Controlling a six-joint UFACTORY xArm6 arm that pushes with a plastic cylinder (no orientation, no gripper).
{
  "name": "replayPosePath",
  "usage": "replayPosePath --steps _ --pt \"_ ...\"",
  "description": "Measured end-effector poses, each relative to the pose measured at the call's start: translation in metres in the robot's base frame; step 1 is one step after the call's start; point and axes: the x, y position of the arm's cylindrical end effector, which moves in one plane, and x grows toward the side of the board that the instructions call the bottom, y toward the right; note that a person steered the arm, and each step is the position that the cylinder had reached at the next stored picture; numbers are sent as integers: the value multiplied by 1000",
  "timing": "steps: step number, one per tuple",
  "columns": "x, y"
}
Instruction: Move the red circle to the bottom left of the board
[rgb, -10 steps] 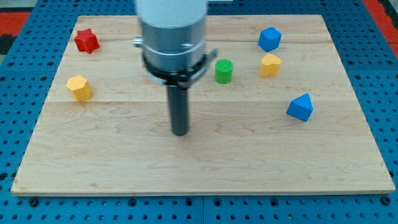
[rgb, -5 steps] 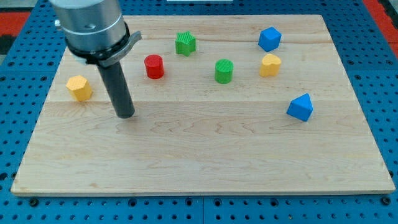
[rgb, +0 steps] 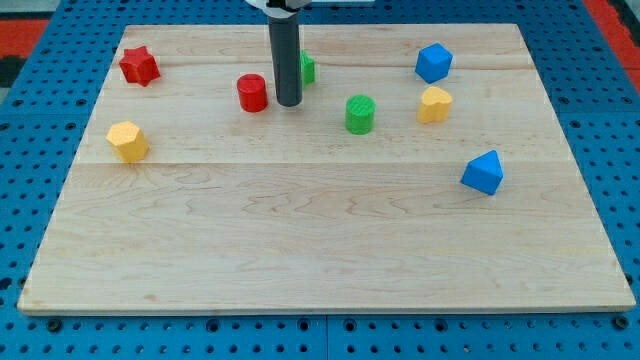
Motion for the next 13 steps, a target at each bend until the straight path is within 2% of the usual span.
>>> replayPosePath --steps 1,5,10,13 --pt "-22 -26" --pt "-23 -146" --pt "101 -130" --pt "117 -105"
